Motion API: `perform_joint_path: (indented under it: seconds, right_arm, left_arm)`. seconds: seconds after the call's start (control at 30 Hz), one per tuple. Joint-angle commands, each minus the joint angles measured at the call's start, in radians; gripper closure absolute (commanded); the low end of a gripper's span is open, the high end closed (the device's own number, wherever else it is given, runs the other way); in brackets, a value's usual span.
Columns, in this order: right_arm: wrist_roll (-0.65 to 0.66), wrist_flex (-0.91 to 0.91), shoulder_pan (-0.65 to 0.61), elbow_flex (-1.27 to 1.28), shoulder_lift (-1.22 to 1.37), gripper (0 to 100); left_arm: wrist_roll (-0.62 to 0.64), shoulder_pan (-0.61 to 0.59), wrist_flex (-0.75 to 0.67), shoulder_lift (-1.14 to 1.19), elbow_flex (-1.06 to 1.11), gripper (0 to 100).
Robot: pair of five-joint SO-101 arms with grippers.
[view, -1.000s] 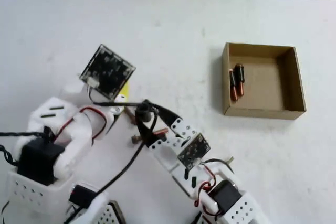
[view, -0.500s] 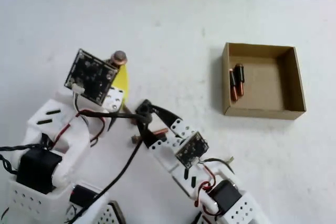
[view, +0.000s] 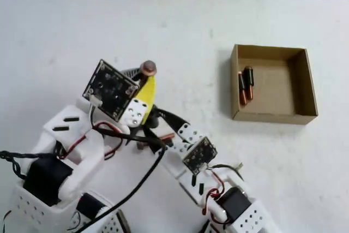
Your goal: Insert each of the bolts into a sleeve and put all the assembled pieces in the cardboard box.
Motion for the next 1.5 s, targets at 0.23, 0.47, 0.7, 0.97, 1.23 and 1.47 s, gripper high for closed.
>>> perform_joint_path:
  seconds: [0.23, 0.47, 0.7, 0.97, 1.23, 1.47]
  right_arm:
    - [-0.144, -0.015, 0.071, 0.009, -0.012, 98.1]
    - [-0.144, -0.012, 0.071, 0.009, -0.012, 98.1]
    - [-0.146, 0.007, 0.071, 0.009, -0.012, 98.1]
    - [-0.147, 0.047, 0.07, 0.009, -0.012, 98.1]
    - [-0.147, 0.042, 0.071, 0.009, -0.012, 98.1]
    - [-0.147, 0.044, 0.071, 0.009, -0.012, 98.1]
  left_arm:
    - [0.012, 0.015, -0.153, -0.028, 0.032, 98]
    - [0.002, 0.067, -0.302, -0.102, 0.187, 98]
    - [0.005, 0.048, -0.416, -0.298, 0.354, 98]
    - [0.014, -0.042, -0.414, -0.398, 0.442, 98]
    - [0.192, -0.142, -0.442, -0.458, 0.482, 98]
    - [0.247, -0.107, -0.437, -0.46, 0.491, 98]
